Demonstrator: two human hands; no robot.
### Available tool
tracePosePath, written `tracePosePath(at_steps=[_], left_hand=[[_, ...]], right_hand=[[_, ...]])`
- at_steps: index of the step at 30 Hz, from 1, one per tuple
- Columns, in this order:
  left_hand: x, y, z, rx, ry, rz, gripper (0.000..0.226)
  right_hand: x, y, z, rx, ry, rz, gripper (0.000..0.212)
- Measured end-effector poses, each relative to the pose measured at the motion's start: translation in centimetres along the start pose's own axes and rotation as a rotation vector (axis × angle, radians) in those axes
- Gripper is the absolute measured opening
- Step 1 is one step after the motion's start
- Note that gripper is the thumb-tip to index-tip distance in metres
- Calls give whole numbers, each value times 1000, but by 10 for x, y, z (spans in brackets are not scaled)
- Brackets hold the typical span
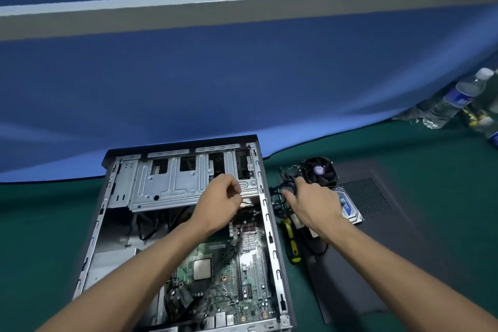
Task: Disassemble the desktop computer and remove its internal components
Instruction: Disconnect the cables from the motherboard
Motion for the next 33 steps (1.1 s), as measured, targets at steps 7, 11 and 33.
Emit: tracePosePath(at_steps=[7, 11, 33], left_hand=[[-44, -26, -43, 106, -28, 88, 17], [-83, -35, -61, 53, -150, 134, 15], [-123, -9, -46, -300, -158, 512, 51]], right_hand=[[-62, -9, -36, 99, -126, 197, 33], [-97, 14, -50, 15, -158, 239, 35], [-160, 103, 18, -202, 181, 263, 40]])
Point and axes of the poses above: each hand's wrist, its own z-axis towards the middle knuckle, its own y-axis out of the palm, x = y × z, the point moved 2 cm from there along z, towards the middle knuckle, and after that the axes turned 1 degree about -x, right-handed, at the moved point
